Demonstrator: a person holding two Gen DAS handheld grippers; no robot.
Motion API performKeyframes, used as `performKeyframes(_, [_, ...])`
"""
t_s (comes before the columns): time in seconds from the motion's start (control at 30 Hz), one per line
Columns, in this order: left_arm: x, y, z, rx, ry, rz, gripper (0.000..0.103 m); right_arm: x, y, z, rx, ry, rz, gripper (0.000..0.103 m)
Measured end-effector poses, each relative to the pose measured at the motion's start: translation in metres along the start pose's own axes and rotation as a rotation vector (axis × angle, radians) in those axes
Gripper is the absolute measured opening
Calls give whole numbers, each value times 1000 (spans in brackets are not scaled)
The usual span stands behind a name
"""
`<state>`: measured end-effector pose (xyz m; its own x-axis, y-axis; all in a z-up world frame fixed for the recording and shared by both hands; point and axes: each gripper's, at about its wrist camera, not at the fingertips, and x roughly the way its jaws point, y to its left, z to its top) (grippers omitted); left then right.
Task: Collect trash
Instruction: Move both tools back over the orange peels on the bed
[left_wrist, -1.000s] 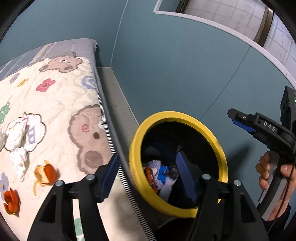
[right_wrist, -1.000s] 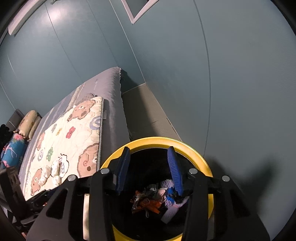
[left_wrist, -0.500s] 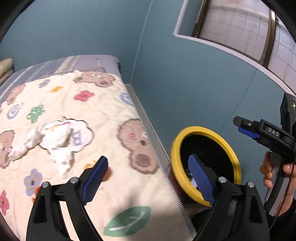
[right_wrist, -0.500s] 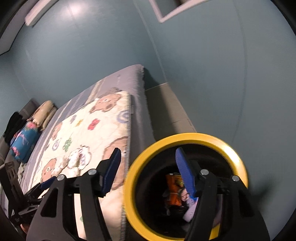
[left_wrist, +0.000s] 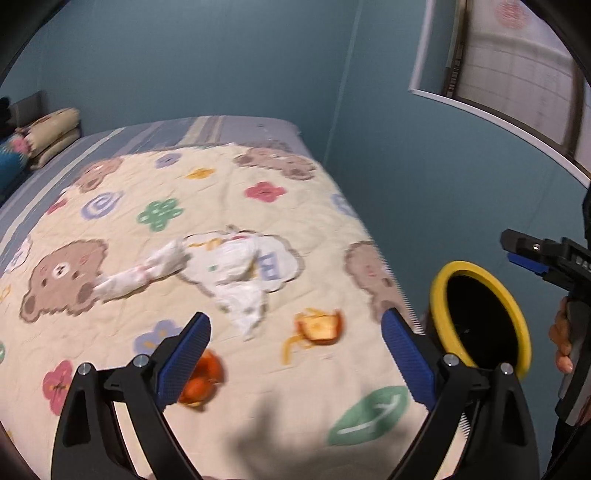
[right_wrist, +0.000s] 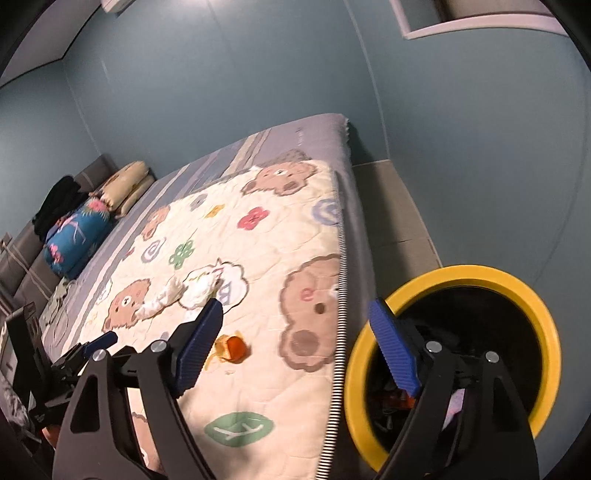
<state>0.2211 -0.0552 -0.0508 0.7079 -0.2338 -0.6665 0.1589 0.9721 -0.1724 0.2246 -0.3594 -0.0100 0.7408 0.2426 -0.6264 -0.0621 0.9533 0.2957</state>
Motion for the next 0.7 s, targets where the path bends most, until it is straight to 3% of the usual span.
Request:
performKeyframes(0.4, [17,75,-24,-91,56,105,90,53,51,-12,-86,86,18,79])
performKeyframes(0.7, [42,101,-44,-129,122,135,90,96,71,-25,-130,158,16,79])
